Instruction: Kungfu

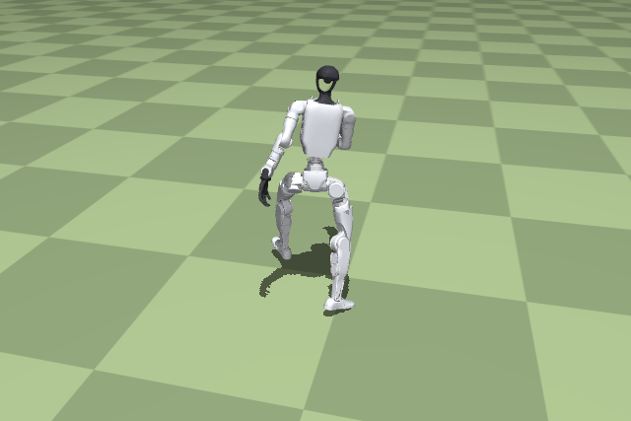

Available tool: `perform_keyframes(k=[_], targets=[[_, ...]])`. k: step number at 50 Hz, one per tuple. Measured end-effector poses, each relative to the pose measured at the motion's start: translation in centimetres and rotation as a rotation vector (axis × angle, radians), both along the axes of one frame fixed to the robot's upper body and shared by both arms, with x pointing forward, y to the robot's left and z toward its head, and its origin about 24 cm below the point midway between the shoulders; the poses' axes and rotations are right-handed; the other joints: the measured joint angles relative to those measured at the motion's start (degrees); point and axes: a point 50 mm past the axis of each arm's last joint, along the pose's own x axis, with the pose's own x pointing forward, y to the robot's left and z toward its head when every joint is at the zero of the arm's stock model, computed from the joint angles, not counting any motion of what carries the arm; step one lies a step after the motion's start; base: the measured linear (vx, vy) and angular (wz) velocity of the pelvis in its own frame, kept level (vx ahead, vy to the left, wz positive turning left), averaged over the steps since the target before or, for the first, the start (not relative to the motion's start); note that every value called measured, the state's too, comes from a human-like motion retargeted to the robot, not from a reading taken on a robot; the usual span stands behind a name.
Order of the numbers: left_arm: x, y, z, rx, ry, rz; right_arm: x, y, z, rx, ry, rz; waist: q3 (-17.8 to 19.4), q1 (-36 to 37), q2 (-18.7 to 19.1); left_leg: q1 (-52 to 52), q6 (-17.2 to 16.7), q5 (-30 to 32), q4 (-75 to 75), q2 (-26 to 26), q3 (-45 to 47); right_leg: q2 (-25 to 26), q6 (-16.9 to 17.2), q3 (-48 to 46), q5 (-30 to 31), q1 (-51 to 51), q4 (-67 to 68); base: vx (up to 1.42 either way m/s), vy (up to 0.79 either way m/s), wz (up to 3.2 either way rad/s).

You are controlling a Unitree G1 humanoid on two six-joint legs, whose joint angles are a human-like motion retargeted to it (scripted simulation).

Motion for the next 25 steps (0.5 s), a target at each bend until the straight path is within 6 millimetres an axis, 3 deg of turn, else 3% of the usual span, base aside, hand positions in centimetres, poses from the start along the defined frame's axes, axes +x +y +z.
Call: perform_keyframes(k=[3, 5, 8, 10, 13, 16, 20, 22, 25], targets=[[-6.1, -0.1, 2.3, -0.065, 0.333, 0.010, 3.0, 1.2, 12.8, 0.151, -0.421, 0.185, 2.9, 7.4, -1.5, -1.2, -2.4, 3.9, 1.5, 3.5, 1.5, 2.9, 0.0, -1.2, 2.0, 1.8, -2.2, -0.12, -0.21, 0.60], [-11.0, -0.7, 5.1, -0.134, 0.592, 0.019, 1.8, 2.3, 20.3, 0.204, -0.689, 0.332, 3.4, 9.5, -2.2, -2.5, -5.4, 6.9, 2.3, 3.6, -0.6, 4.3, 0.0, -0.7, 2.9, 2.7, -2.7, 0.36, -0.05, 0.35], [-17.4, -3.8, 10.0, -0.320, 0.949, 0.055, -1.3, 3.5, 26.4, 0.200, -0.971, 0.508, 1.2, 10.0, -5.2, -3.7, -6.9, 6.1, 4.7, 2.6, -1.4, 3.3, 0.0, 0.9, 3.0, 2.8, -2.0, 0.63, 0.04, 0.19], [-19.5, -8.4, 11.5, -0.520, 1.046, 0.116, -3.2, 4.9, 29.0, 0.118, -1.114, 0.600, -0.1, 8.9, -6.5, -5.5, -7.7, 5.6, 6.3, 3.0, -2.4, 2.9, 0.0, 1.9, 3.7, 1.5, -2.1, 0.48, 0.10, -0.27], [-18.5, -12.8, 10.3, -0.693, 0.956, 0.178, -4.2, 6.2, 30.5, 0.053, -1.175, 0.589, -0.3, 8.0, -7.6, -7.7, -9.1, 5.1, 7.7, 4.1, -3.8, 2.2, 0.0, 3.0, 5.5, -0.8, -2.5, 0.27, 0.03, -0.70], [-15.8, -14.8, 7.9, -0.815, 0.827, 0.132, -4.8, 5.3, 31.3, 0.140, -1.193, 0.462, -0.5, 7.2, -9.4, -10.3, -9.9, 3.8, 9.2, 3.3, -5.9, 2.1, 0.0, 3.9, 7.6, -2.6, -3.8, 0.29, -0.04, -0.49], [-12.0, -12.7, 4.9, -0.851, 0.712, -0.063, -5.2, 3.2, 31.4, 0.366, -1.196, 0.315, -1.7, 6.9, -11.3, -12.7, -11.2, -0.4, 10.9, 2.7, -6.8, 2.3, 0.0, 3.4, 13.5, -3.6, -6.7, 0.34, -0.03, -0.27], [-10.4, -10.7, 3.6, -0.750, 0.629, -0.095, -5.3, 3.3, 31.2, 0.361, -1.199, 0.333, -2.3, 6.4, -12.0, -12.6, -11.4, -3.9, 11.6, 1.7, -6.9, 2.0, 0.0, 6.4, 20.0, -3.8, -7.6, 0.63, 0.18, -0.09], [-8.5, -8.7, 2.4, -0.637, 0.511, -0.043, -4.9, 3.7, 30.5, 0.360, -1.178, 0.365, -3.8, 3.0, -12.2, -11.5, -9.0, -8.2, 12.1, -0.9, -7.2, 0.4, 0.0, 11.1, 34.1, -3.4, -8.4, 0.72, 0.27, 0.61]])
